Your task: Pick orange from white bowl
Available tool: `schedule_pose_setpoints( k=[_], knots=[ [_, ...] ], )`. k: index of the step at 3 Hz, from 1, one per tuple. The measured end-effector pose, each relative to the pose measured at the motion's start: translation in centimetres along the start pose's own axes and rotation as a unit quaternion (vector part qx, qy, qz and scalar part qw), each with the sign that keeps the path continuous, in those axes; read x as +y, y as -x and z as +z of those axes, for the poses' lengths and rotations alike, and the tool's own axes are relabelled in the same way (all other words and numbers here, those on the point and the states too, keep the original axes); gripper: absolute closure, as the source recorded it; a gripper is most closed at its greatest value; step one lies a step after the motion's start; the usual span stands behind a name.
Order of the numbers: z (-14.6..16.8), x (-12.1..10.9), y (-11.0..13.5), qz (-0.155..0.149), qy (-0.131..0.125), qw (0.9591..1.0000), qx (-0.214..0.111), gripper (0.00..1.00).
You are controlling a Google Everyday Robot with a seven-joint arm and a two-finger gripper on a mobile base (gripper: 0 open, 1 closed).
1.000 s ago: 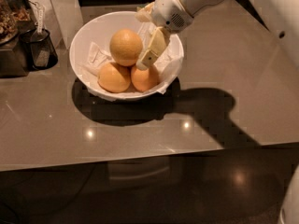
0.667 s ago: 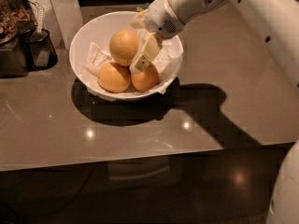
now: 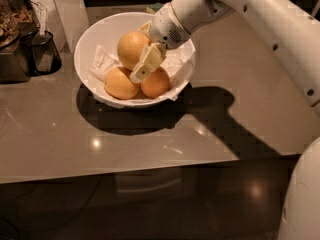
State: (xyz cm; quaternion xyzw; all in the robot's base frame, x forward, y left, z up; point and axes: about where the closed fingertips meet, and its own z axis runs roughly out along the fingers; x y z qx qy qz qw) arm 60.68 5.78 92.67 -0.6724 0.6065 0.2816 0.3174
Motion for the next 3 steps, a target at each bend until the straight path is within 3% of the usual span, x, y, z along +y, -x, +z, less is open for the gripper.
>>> schedule_pose_setpoints(
  k=[3],
  knots=[
    [0.01,0.0,0.0,0.0,0.0,1.0,0.0,0.87]
  ],
)
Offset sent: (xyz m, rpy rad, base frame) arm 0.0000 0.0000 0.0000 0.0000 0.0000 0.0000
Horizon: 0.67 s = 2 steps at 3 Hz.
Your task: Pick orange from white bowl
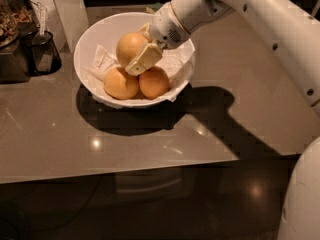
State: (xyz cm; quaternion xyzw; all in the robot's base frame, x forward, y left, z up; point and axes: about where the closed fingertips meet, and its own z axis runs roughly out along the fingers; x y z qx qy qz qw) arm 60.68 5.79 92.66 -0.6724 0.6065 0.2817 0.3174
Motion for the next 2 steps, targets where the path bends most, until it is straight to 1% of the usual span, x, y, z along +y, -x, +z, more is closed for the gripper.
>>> schedule_pose_setpoints(
  k=[1,2],
  knots=[
    [0.0,0.0,0.0,0.0,0.0,1.0,0.0,1.0],
    [-2.1,2.0,2.3,-0.022,0.015,0.9996,-0.007,1.0]
  ],
)
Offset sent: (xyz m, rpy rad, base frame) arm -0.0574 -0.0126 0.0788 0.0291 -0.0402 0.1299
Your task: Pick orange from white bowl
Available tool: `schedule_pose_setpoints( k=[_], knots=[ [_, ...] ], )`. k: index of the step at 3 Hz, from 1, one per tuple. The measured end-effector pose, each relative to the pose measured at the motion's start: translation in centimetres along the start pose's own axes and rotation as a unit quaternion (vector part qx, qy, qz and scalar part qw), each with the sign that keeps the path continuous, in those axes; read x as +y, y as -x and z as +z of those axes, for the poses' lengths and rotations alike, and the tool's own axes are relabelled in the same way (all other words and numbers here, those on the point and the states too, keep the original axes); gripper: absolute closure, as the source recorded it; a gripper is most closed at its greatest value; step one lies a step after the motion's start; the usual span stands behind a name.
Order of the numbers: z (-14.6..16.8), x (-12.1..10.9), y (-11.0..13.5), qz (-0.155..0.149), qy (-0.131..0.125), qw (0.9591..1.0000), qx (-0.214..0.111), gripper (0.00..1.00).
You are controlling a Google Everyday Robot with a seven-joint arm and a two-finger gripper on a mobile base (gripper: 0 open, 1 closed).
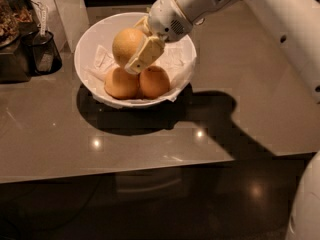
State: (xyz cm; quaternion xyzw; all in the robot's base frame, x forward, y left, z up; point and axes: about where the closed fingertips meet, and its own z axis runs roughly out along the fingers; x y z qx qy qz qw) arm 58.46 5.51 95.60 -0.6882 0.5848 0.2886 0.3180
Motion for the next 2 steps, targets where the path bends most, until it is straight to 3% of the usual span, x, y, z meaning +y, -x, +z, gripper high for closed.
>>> schedule_pose_setpoints(
  k=[1,2],
  knots=[
    [-3.81,3.86,3.07,-0.024,-0.013,0.9996,0.005,1.0],
    [-3.81,3.86,3.07,-0.024,-0.012,0.9996,0.005,1.0]
  ],
)
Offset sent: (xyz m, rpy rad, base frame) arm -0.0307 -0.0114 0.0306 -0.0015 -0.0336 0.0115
